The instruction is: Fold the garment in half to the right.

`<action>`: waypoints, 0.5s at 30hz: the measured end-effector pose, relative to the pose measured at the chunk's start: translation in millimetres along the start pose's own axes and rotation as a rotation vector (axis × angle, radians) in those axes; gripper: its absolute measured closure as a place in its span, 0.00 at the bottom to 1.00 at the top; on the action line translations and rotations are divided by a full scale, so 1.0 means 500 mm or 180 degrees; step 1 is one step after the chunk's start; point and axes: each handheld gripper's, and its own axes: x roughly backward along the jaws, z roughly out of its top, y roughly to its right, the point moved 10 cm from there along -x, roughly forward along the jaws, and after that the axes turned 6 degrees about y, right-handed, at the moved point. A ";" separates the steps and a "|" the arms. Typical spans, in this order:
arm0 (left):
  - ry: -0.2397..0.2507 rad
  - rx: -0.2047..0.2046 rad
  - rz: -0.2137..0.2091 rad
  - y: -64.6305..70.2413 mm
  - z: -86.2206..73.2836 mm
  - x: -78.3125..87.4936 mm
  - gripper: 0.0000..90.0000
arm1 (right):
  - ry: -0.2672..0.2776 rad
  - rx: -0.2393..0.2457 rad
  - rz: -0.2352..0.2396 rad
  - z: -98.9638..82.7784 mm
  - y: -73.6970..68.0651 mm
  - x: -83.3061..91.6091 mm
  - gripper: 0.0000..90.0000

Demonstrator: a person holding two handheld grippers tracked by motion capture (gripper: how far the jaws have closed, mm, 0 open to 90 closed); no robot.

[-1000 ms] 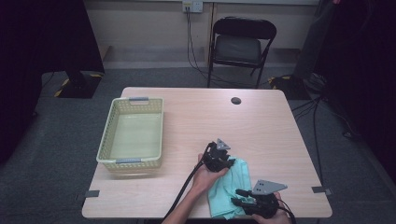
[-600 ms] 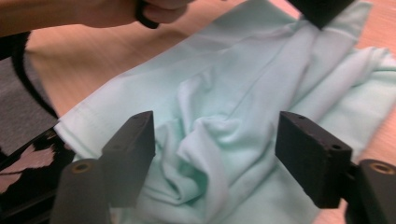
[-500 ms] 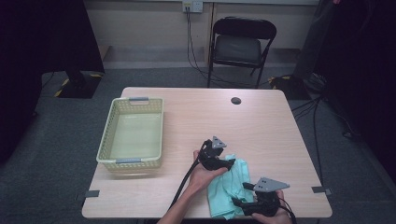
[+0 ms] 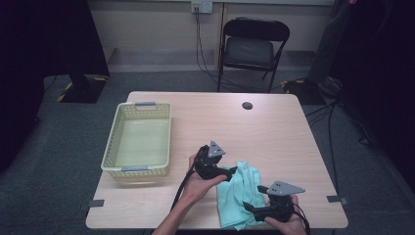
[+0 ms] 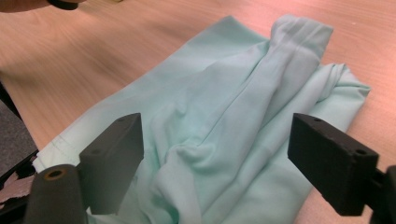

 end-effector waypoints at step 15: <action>-0.0096 -0.0016 -0.0039 0.027 -0.042 0.043 0.25 | 0.0112 0.0009 -0.0013 0.046 0.002 -0.009 0.45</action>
